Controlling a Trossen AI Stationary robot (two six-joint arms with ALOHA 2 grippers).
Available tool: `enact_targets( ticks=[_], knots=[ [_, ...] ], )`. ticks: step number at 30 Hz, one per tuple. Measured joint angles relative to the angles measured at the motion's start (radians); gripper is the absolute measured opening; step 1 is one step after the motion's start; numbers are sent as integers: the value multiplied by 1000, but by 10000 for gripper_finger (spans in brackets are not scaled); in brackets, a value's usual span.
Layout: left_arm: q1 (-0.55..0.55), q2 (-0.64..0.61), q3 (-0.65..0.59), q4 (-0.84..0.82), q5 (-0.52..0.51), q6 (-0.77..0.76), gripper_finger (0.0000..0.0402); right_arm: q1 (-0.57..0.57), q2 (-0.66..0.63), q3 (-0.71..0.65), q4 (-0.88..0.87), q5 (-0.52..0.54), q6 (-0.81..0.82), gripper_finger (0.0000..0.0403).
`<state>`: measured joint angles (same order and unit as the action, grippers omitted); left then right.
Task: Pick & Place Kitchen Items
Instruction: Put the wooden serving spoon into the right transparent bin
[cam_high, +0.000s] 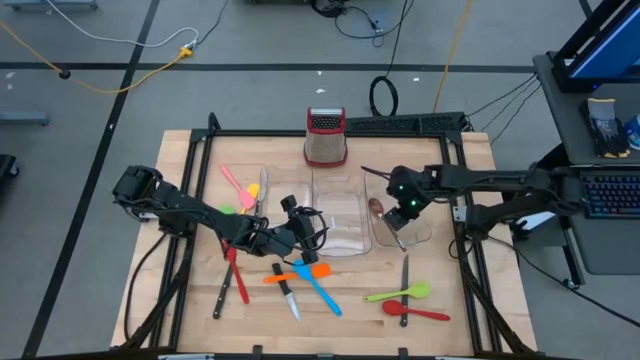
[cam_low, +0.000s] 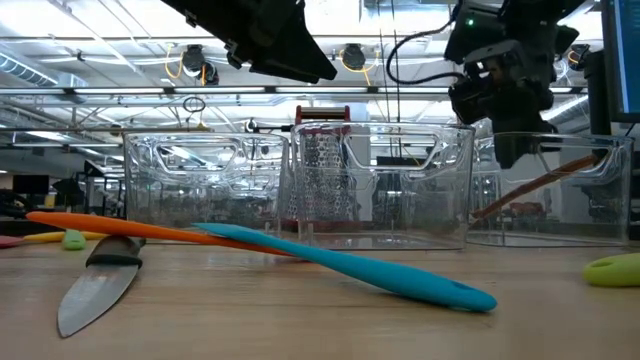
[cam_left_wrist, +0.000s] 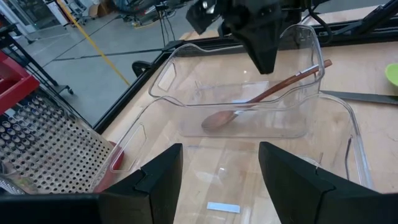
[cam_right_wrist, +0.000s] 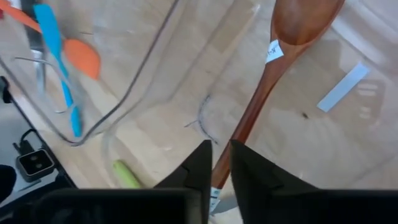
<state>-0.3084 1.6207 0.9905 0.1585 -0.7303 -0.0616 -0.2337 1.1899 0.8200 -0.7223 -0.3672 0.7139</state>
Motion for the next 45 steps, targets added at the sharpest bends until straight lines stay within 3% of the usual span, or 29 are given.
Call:
enact_targets(
  ticks=[6, 13, 37, 45],
  knots=[
    [0, 0, 0, 0, 0, 0, 216, 0, 79, 0, -2, 0, -15, 129],
    [0, 0, 0, -6, 0, 4, 216, 0, 143, 0, -1, 1, -40, 154],
    [0, 0, 0, -7, 0, 5, 216, 3, 200, 2, 20, 31, -81, 130],
    [0, 0, 0, -8, 0, 5, 216, 2, 200, 2, 23, 66, -98, 81]
  ],
)
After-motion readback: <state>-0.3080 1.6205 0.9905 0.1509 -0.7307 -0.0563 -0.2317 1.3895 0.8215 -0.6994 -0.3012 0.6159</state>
